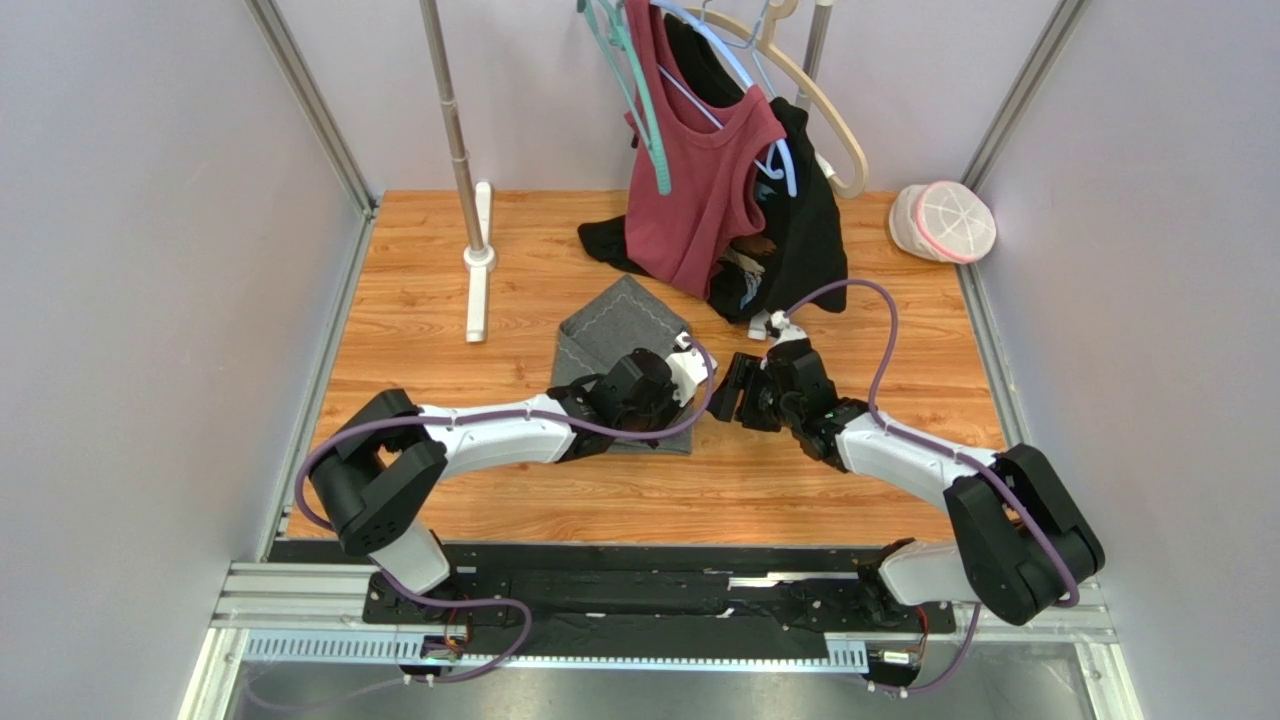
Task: Fold the napkin, place the utensils inside, and roll it up
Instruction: Fold the napkin
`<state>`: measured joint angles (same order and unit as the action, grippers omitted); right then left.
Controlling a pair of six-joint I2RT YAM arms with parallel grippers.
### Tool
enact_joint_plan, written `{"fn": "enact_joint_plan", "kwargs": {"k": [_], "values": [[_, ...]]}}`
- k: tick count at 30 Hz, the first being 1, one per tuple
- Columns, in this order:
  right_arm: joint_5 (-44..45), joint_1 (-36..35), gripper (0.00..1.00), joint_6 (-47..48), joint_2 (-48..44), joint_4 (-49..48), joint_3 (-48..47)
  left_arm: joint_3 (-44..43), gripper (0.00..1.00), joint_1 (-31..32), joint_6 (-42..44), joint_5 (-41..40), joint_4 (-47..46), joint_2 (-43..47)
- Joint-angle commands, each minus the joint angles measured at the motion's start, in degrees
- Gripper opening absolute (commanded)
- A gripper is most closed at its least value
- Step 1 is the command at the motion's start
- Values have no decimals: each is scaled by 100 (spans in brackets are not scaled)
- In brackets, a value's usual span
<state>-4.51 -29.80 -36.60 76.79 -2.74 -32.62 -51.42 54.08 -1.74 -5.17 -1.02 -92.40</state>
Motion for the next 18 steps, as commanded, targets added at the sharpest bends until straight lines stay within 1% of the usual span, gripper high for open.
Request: {"fn": "enact_joint_plan", "kwargs": {"k": [1, 2, 4, 5, 6, 7, 9, 10, 12, 14, 15, 17, 18], "values": [[135, 36, 61, 12, -24, -69, 1, -246, 4, 58, -72, 472, -92, -24], [161, 27, 61, 12, -59, -8, 1, -228, 25, 58, -116, 595, -92, -6], [223, 27, 61, 21, -181, 63, 28, -106, 46, 58, -265, 666, -153, 90], [240, 27, 61, 21, -235, 107, 54, -27, 59, 58, -318, 684, -188, 152], [267, 27, 61, 30, -270, 142, 63, 9, 66, 58, -371, 675, -197, 300], [267, 36, 61, 47, -322, 169, 72, 26, 84, 58, -449, 693, -215, 397], [258, 36, 61, 74, -411, 186, 81, 71, 88, 58, -520, 675, -189, 678], [241, 36, 61, 91, -420, 178, 72, 79, 99, 58, -599, 649, -162, 784], [171, 36, 62, 92, -376, 160, 28, 97, 99, 58, -652, 526, -39, 1090], [39, 27, 62, 92, -323, 90, -16, 158, 99, 50, -792, 106, 223, 1294], [-92, 18, 62, 65, -253, 72, -42, 185, 99, 23, -854, -262, 329, 1486], [-268, -8, 62, -31, -156, -41, -78, 307, 99, -108, -1152, -563, 618, 1750], [-469, -17, 62, -75, -43, -86, -78, 369, 99, -344, -1293, -608, 698, 1839]]}}
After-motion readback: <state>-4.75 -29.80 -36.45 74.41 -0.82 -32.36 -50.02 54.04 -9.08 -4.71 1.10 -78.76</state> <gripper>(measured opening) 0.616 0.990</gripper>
